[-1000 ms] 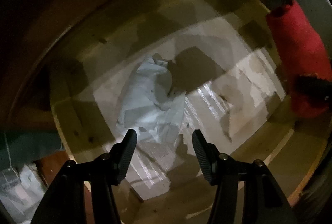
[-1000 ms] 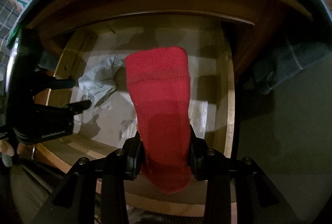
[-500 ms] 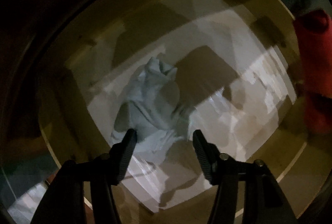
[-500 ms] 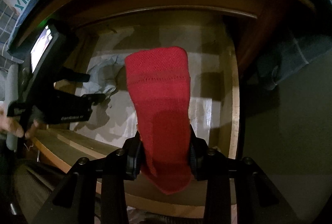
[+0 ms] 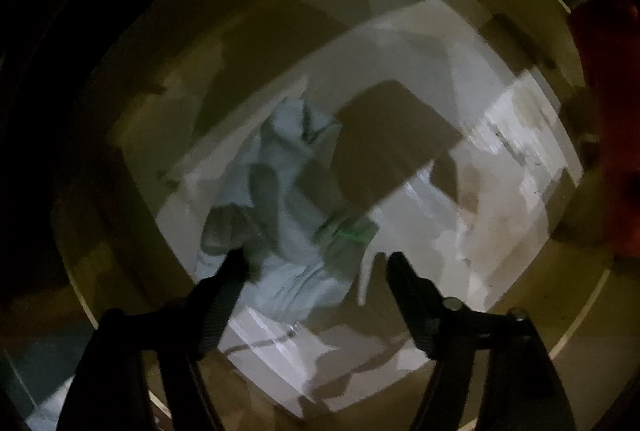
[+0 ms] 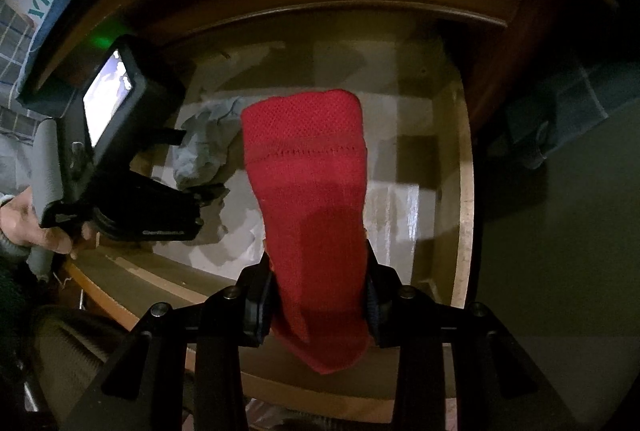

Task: Take underwear out of drawer
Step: 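Lower the left tool into the drawer and grasp the pale crumpled cloth, then lift the pale cloth with the left tool out of the drawer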

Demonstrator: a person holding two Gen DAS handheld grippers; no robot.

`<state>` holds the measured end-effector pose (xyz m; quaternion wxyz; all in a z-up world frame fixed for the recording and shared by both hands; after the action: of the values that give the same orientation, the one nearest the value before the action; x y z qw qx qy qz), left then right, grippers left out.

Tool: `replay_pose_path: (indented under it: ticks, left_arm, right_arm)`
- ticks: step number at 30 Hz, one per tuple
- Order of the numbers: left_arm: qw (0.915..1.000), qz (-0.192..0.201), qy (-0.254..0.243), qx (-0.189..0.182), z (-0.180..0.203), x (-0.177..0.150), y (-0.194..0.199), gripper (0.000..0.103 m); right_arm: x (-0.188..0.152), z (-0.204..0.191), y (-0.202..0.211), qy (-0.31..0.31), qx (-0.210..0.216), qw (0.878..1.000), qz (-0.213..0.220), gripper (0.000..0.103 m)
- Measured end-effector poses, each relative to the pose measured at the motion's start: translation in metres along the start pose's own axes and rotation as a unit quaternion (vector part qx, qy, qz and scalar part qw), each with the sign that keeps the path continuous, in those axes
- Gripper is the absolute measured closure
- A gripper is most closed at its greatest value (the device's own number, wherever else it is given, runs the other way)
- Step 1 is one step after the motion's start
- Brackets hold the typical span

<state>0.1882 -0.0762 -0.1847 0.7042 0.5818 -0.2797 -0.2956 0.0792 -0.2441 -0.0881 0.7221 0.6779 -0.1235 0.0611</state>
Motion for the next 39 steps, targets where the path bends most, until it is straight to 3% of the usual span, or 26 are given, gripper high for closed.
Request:
replay_pose_path:
  ticks: [1,2,6,12,17,19,23,27,30,35,39]
  left_arm:
    - [0.9999,-0.003,0.008,0.012,-0.004,-0.001,0.001,0.052]
    - [0.9997,-0.006,0.016,0.017,-0.006,-0.002,0.001,0.056]
    - [0.9959,-0.01,0.076,-0.047,-0.014,-0.01,0.01,0.067]
    - [0.9868,-0.032,0.135,-0.084,-0.018,-0.03,0.015,0.068]
    - [0.9666,-0.03,0.218,-0.132,-0.022,-0.045,0.017,0.068]
    - [0.9593,-0.012,0.248,-0.135,-0.027,-0.046,0.022,0.067]
    - [0.9576,0.02,0.262,-0.118,-0.034,-0.04,0.038,0.062]
    - [0.9532,0.044,0.268,-0.133,-0.032,-0.041,0.055,0.043]
    - [0.9584,0.041,0.252,-0.127,-0.029,-0.044,0.062,0.034]
    - [0.9663,0.013,0.237,-0.098,-0.03,-0.049,0.032,0.033]
    - [0.9628,-0.007,0.246,-0.113,-0.038,-0.045,0.019,0.033]
  right_arm:
    - [0.001,0.0,0.0,0.0,0.0,1.0,0.0,0.069]
    - [0.001,0.001,-0.001,-0.001,-0.001,1.0,0.0,0.069]
    - [0.001,0.001,-0.001,0.0,-0.003,1.0,0.003,0.069]
    - [0.001,0.001,-0.002,-0.003,0.003,1.0,0.001,0.069]
    - [0.001,0.001,-0.002,-0.003,0.003,1.0,0.003,0.069]
    - [0.001,0.002,-0.001,-0.003,0.004,1.0,0.004,0.069]
    - [0.001,0.003,-0.002,-0.001,0.001,1.0,0.004,0.069]
    - [0.001,0.003,-0.001,-0.002,0.001,1.0,0.005,0.069]
    - [0.002,0.002,-0.001,-0.001,0.002,1.0,0.004,0.069]
    - [0.003,0.003,-0.001,0.0,0.005,1.0,0.002,0.069]
    - [0.003,0.001,-0.001,0.001,0.006,1.0,0.0,0.069]
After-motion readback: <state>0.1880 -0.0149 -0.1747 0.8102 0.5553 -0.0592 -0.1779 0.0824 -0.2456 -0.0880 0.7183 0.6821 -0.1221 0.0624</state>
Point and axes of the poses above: each gripper's, at about its wrist camera, not at the fingertips, and y roughly against the way its jaws point, z to its right, x to its top, the point moved 5 cm from there along -y, roughly the way its jaws point, and after that the axes turned 15 degrees about -x, right-handed, at the moved point
